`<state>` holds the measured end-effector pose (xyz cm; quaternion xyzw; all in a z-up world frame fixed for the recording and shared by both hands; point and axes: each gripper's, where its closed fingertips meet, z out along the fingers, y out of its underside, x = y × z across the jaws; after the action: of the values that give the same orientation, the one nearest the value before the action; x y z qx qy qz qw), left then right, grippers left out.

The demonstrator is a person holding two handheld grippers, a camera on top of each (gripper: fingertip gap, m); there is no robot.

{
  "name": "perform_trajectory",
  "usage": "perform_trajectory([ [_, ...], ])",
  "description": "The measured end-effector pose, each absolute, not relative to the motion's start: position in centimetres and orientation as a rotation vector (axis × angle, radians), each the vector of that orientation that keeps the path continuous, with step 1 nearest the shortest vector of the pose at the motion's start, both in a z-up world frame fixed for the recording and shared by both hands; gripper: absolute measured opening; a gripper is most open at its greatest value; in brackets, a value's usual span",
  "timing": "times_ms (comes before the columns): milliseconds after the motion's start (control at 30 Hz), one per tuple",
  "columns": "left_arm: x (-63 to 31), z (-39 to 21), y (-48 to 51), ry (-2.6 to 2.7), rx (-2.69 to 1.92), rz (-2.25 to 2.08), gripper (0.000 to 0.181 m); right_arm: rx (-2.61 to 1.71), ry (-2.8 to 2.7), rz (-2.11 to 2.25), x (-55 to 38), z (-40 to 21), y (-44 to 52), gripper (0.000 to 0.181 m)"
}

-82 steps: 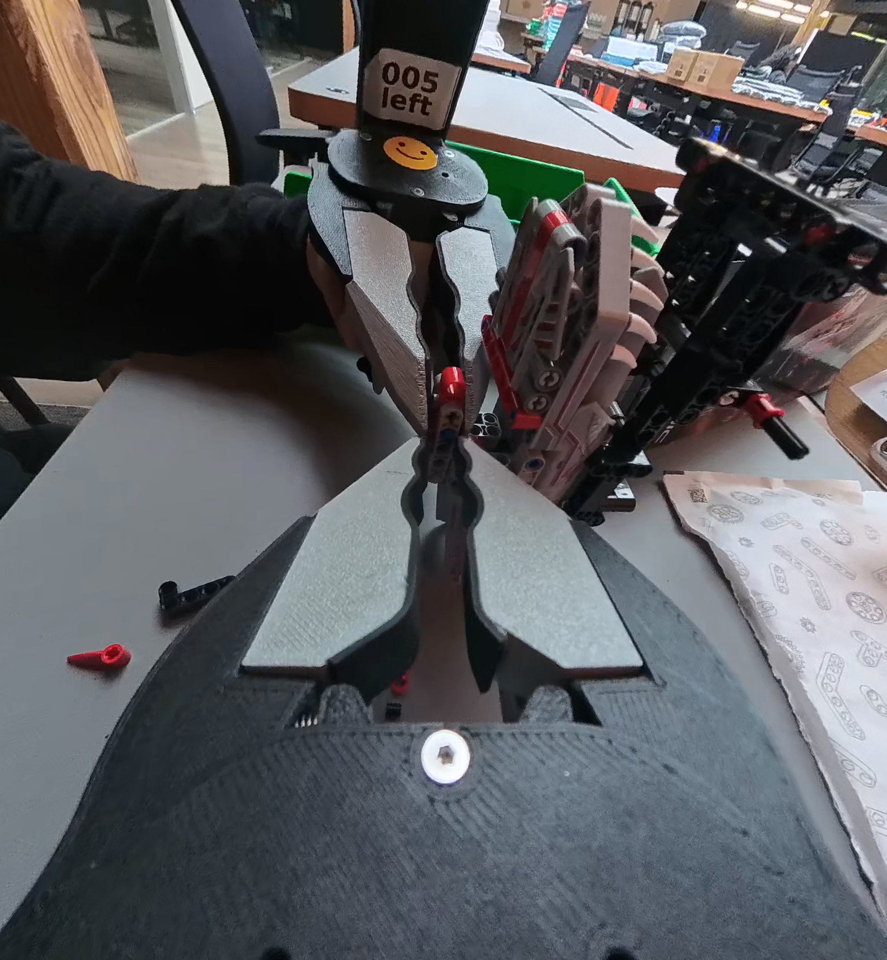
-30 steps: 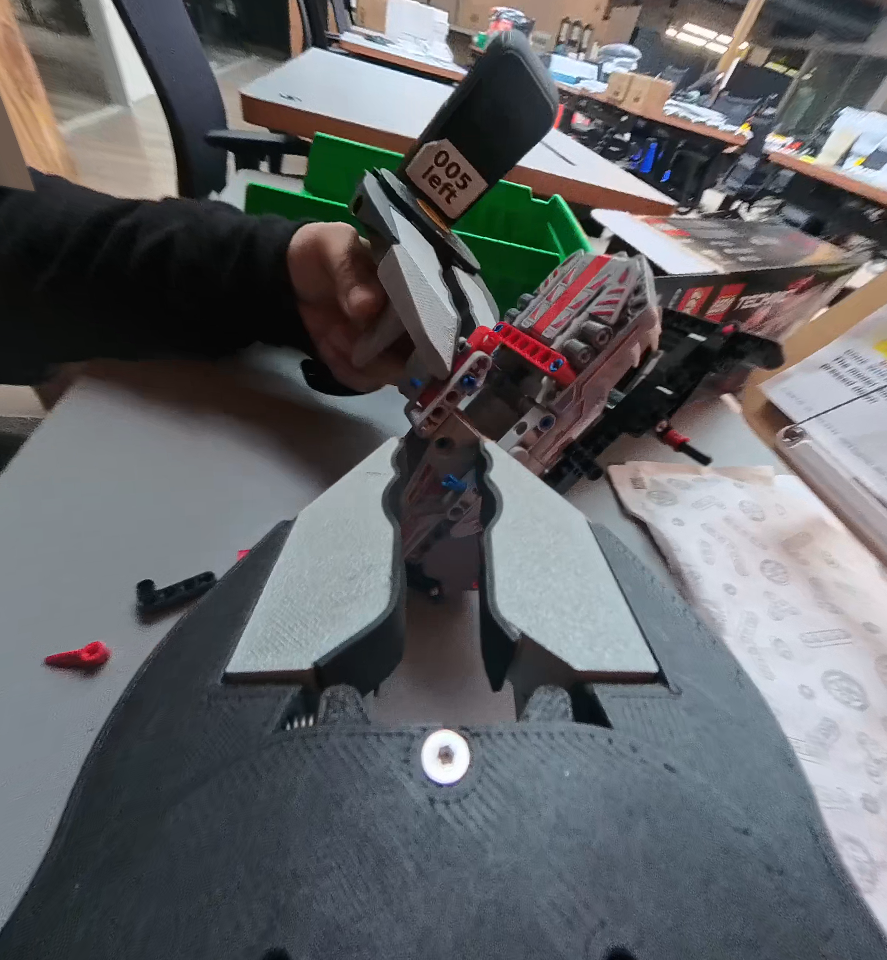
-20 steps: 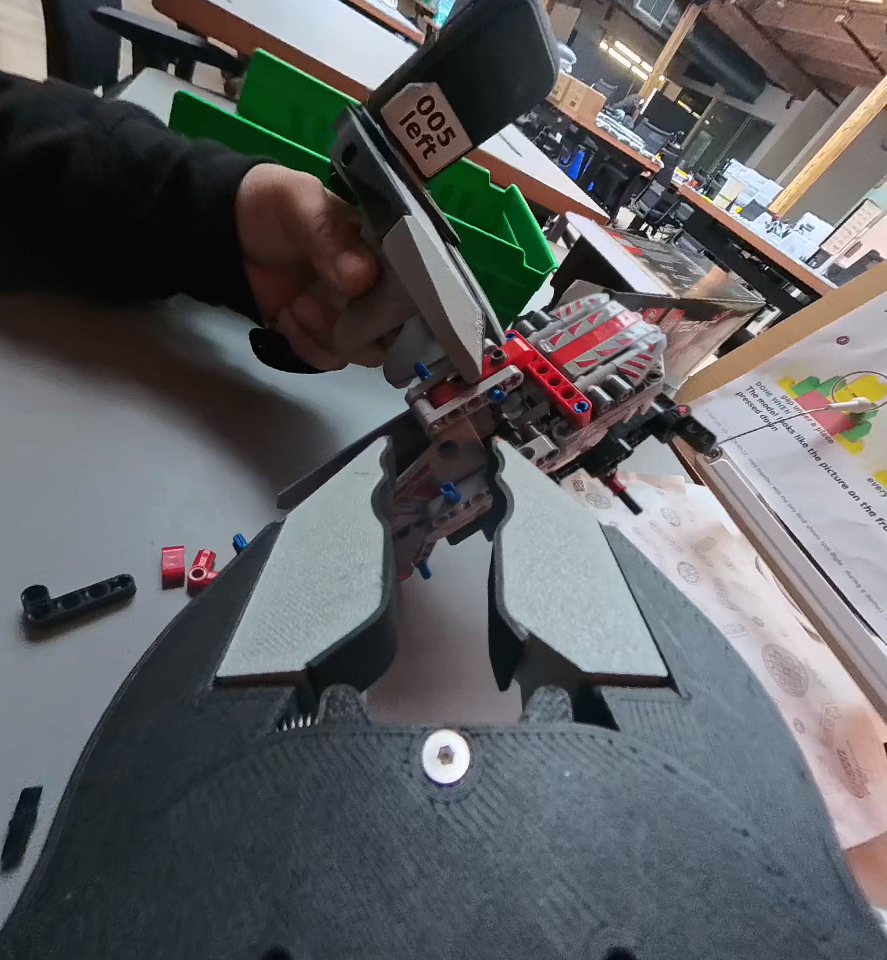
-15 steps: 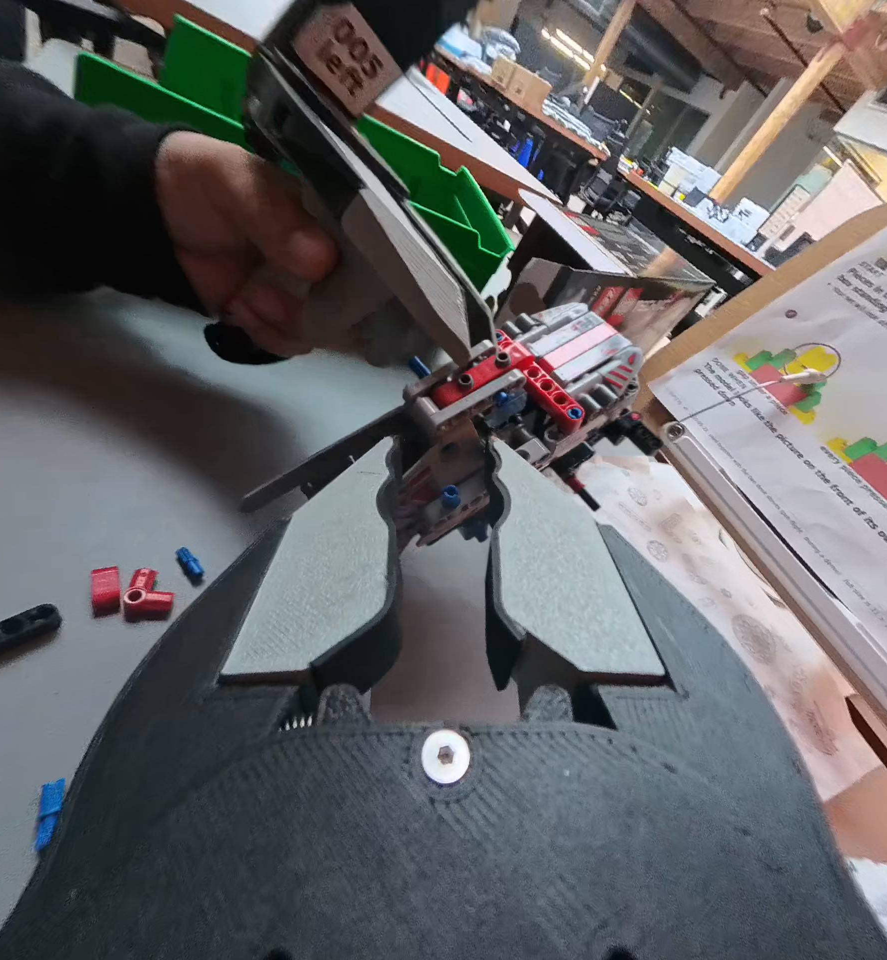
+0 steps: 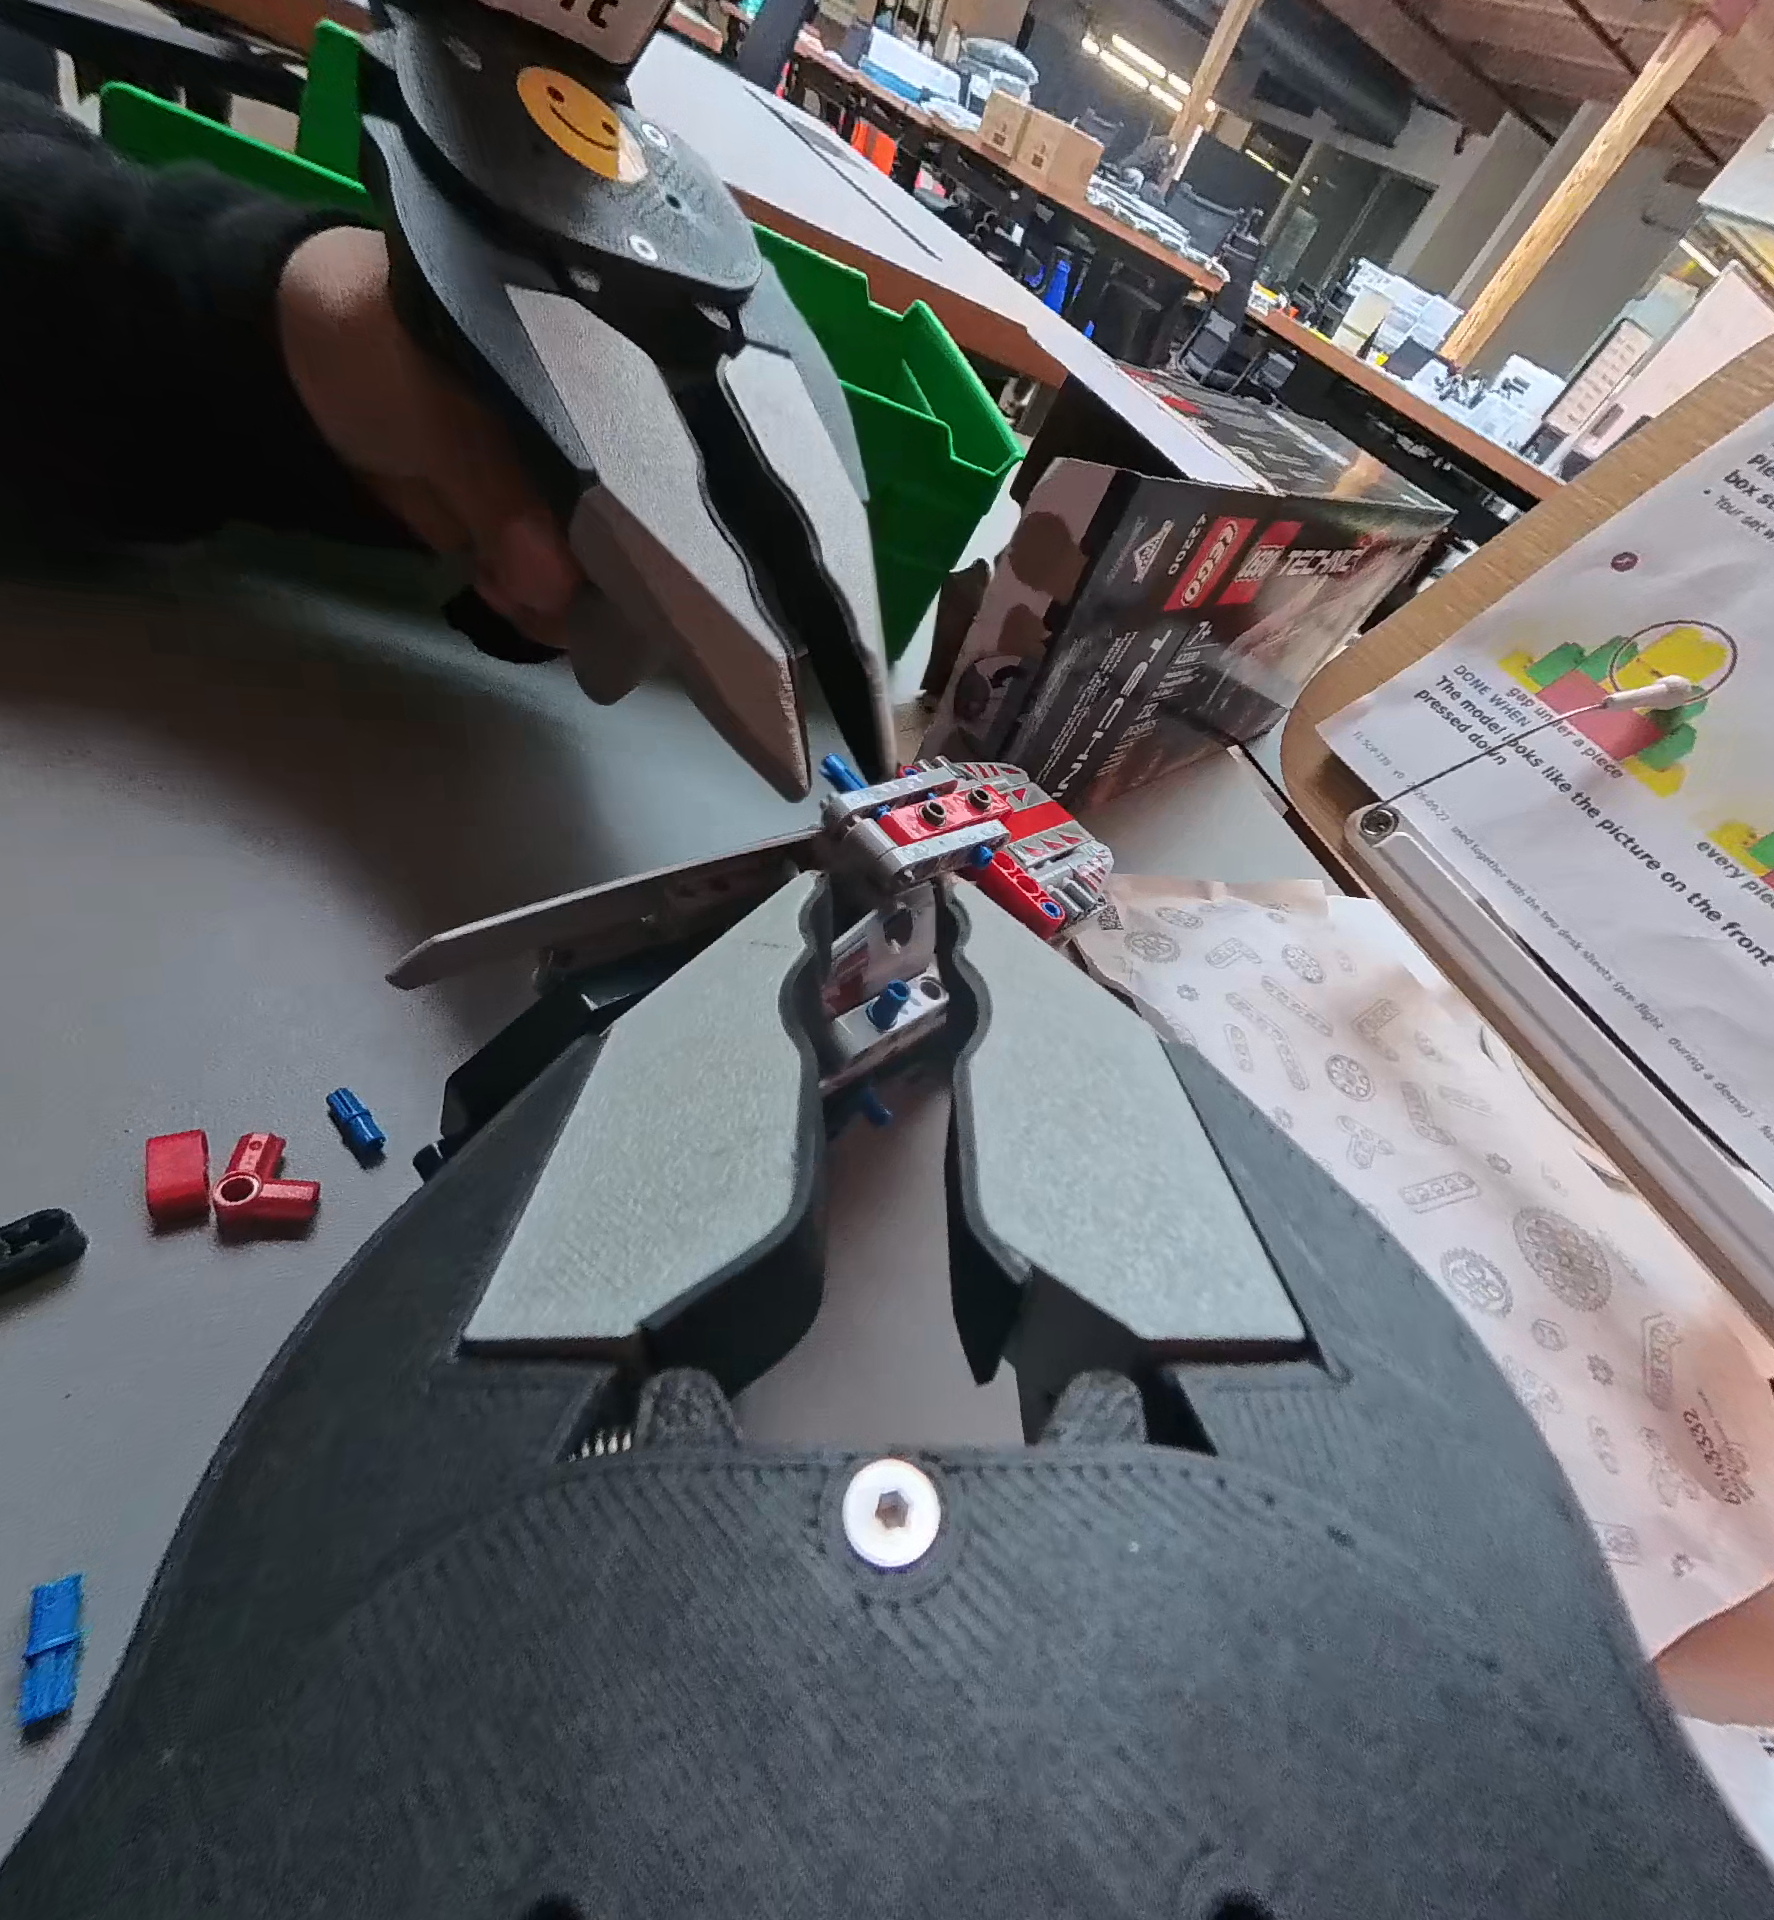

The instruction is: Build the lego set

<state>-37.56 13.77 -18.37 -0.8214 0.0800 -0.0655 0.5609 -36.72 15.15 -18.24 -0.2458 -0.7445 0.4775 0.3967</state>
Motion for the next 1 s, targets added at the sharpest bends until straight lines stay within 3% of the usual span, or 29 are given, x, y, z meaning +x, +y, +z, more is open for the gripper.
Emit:
perform_trajectory([
  [167,-37.2,-18.2,14.0,0.244,-1.931,-0.065,0.001,-0.641,-1.899,1.220,-36.7,-18.3,15.3,0.021],
  [400,-36.8,-17.8,14.1,0.242,-1.914,-0.088,0.011,-0.628,-1.909,1.216,-36.6,-18.3,14.9,0.022],
  [533,-37.0,-18.0,14.4,0.249,-1.948,-0.056,0.002,-0.623,-1.926,1.191,-36.6,-18.3,14.8,0.022],
  [1000,-37.6,-18.8,14.9,0.470,-2.295,0.246,0.004,-0.520,-2.236,1.026,-37.5,-18.4,15.7,0.016],
])
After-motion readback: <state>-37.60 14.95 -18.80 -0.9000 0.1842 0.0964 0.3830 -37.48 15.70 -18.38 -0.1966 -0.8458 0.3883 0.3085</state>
